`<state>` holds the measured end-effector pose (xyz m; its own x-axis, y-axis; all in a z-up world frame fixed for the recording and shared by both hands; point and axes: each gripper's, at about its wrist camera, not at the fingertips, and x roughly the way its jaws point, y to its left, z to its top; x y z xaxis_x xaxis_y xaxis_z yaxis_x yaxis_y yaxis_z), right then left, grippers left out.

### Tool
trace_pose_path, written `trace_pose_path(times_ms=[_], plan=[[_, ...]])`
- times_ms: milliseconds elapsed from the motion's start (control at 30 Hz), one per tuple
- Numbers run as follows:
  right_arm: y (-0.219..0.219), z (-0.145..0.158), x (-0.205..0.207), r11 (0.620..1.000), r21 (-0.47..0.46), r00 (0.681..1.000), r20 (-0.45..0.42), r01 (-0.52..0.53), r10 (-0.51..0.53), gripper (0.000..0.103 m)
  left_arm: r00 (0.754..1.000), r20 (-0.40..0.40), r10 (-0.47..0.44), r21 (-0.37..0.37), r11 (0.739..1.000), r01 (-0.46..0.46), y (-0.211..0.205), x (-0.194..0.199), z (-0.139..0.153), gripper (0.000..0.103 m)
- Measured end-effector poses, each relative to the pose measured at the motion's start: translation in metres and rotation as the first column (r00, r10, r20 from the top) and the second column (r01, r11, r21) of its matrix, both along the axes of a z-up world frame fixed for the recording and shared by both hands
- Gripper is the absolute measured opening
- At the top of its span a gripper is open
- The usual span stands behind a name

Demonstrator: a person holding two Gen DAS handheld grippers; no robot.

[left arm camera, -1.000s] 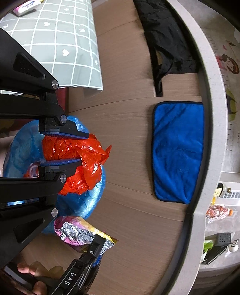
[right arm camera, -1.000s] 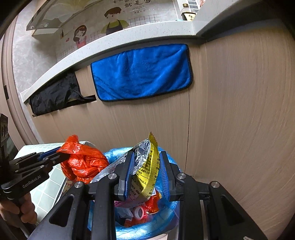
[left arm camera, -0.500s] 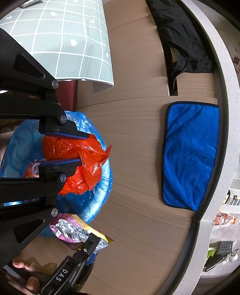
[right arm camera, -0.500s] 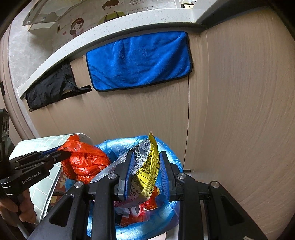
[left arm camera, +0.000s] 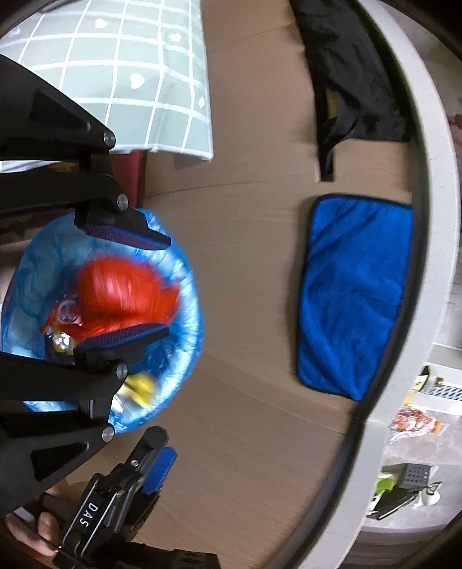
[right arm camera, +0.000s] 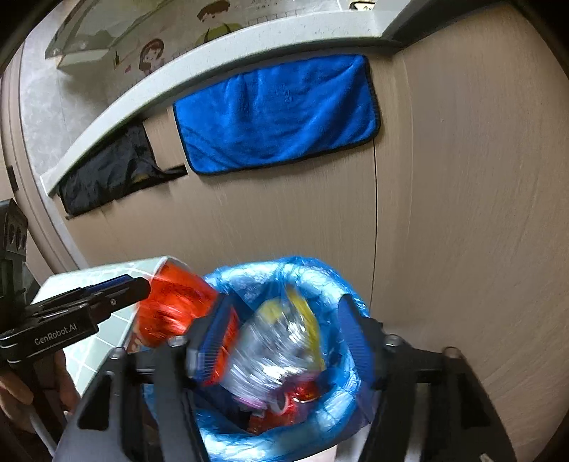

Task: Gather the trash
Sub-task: 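Open both tools to drop the red bag and yellow packet into the bin, then move both open tools back over the table toward the sponge and tissue pack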

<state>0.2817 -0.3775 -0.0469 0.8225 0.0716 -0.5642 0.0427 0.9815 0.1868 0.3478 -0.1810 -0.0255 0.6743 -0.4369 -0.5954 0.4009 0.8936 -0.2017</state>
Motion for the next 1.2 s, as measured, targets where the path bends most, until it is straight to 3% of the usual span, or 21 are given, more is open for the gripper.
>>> trace_pose_path(times_ms=[200, 467, 767, 1000, 1200], plan=[[0.008, 0.015, -0.009, 1.0, -0.022, 1.0, 0.019, 0.005, -0.004, 0.061, 0.999, 0.006, 0.046, -0.017, 0.999, -0.046, 0.032, -0.012, 0.023, 0.045], [0.029, 0.047, -0.028, 1.0, 0.007, 0.996, 0.082, -0.021, 0.021, 0.061, 0.988, 0.058, 0.143, -0.029, 0.99, -0.141, 0.105, -0.052, 0.053, 0.045], [0.124, 0.081, -0.038, 0.975, -0.025, 0.965, 0.139, -0.221, 0.223, 0.061, 0.961, 0.066, 0.267, 0.004, 0.963, -0.268, 0.216, -0.091, 0.059, 0.045], [0.241, 0.077, -0.031, 0.897, -0.088, 0.895, 0.078, -0.433, 0.44, 0.061, 0.89, 0.043, 0.455, -0.006, 0.891, -0.455, 0.337, -0.124, 0.048, 0.045], [0.348, 0.055, -0.032, 0.792, -0.116, 0.799, -0.026, -0.599, 0.601, 0.061, 0.797, 0.001, 0.604, -0.005, 0.797, -0.604, 0.44, -0.158, 0.027, 0.045]])
